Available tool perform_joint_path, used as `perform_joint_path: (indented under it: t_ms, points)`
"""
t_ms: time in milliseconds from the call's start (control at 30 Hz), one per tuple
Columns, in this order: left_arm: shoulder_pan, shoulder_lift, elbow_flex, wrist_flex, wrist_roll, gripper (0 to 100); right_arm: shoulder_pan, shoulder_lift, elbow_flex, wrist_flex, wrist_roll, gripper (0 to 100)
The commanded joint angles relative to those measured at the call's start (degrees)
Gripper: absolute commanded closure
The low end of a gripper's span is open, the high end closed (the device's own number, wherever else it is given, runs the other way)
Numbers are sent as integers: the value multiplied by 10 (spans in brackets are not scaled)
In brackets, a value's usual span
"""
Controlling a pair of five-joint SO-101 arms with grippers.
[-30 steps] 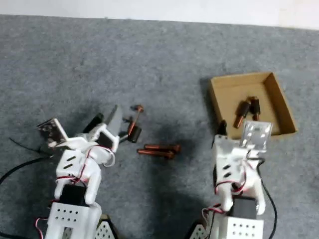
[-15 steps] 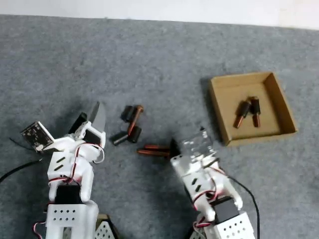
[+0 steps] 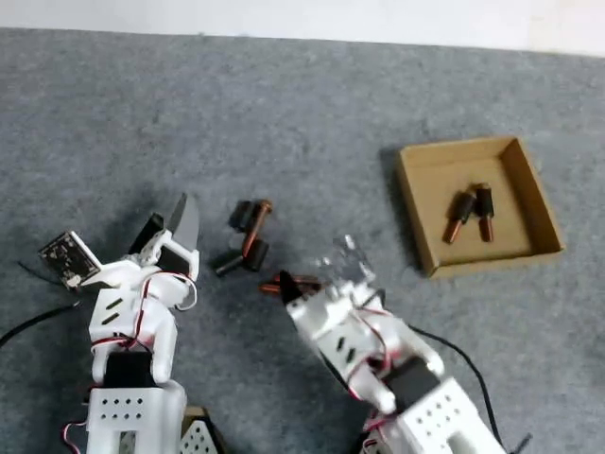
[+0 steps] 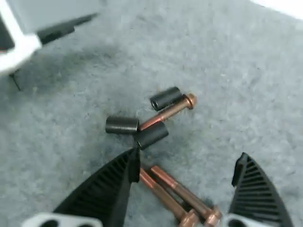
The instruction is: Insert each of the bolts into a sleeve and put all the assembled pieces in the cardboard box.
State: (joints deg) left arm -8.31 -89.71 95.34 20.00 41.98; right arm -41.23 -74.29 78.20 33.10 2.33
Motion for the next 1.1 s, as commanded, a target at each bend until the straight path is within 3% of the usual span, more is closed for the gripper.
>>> perform_joint_path:
  t_ms: [0, 400, 700, 900, 1067]
  points:
    - [-5, -7, -33, -11, 6, 769, -7, 181, -112, -47, -64, 714]
    - [-2, -7, -32, -11, 6, 769, -23, 613, -398, -50, -277, 714]
    - [-25, -7, -34, -12, 8, 769, -32, 726, -458, -48, -300, 714]
    - [-74, -7, -39, -13, 69, 769, -33, 745, -458, -47, -298, 714]
    - [-74, -7, -39, -13, 68, 769, -33, 773, -459, -47, -298, 798]
